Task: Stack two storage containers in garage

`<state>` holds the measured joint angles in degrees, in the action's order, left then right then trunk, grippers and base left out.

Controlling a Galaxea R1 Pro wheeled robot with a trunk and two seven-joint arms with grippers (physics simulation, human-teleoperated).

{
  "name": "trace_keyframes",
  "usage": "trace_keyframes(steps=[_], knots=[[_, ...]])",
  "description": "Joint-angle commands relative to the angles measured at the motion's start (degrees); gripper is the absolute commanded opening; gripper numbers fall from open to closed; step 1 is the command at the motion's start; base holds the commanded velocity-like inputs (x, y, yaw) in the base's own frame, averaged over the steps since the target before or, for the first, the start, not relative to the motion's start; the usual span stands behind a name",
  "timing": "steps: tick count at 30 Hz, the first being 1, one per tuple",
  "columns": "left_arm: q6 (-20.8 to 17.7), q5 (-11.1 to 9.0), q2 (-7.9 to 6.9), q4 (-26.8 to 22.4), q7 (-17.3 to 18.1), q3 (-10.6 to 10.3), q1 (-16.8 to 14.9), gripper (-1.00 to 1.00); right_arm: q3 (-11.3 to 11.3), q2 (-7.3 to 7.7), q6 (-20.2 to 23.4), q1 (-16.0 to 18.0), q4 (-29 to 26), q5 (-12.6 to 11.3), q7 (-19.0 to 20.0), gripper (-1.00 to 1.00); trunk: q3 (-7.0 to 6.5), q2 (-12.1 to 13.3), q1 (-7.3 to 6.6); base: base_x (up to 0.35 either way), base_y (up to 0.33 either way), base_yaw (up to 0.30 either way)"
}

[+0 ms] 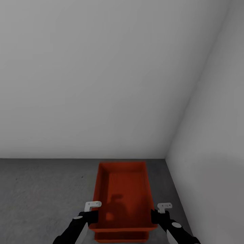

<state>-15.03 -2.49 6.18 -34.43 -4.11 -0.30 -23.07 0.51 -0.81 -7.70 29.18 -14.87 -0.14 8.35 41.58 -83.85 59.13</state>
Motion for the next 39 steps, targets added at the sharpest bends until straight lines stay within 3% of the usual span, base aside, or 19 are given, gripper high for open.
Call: trace_keyframes(steps=[1, 8, 29, 39], knots=[[-0.36, 0.03, -0.03, -1.26, -0.22, 0.17, -0.04, -1.00, -0.34, 0.45, -0.12, 0.00, 0.20, 0.06, 0.44, -1.00, 0.05, -0.02, 0.03, 0.321, 0.000, 0.000], [-0.36, 0.03, 0.00, -1.26, -0.20, 0.15, -0.04, -1.00, -0.34, 0.45, -0.12, 0.00, 0.20, 0.09, 0.44, -1.00, 0.05, -0.02, 0.03, 0.270, 0.000, 0.000], [-0.27, 0.03, -0.03, -1.26, -0.19, 0.18, -0.04, -1.00, -0.34, 0.45, -0.11, 0.00, 0.20, 0.11, 0.44, -1.00, 0.05, -0.02, 0.03, 0.009, 0.000, 0.000], [-0.27, 0.04, 0.03, -1.26, -0.19, 0.17, -0.04, -1.00, -0.34, 0.45, -0.12, 0.00, 0.20, 0.07, 0.44, -1.00, 0.05, -0.02, 0.03, -0.217, 0.000, 0.000]])
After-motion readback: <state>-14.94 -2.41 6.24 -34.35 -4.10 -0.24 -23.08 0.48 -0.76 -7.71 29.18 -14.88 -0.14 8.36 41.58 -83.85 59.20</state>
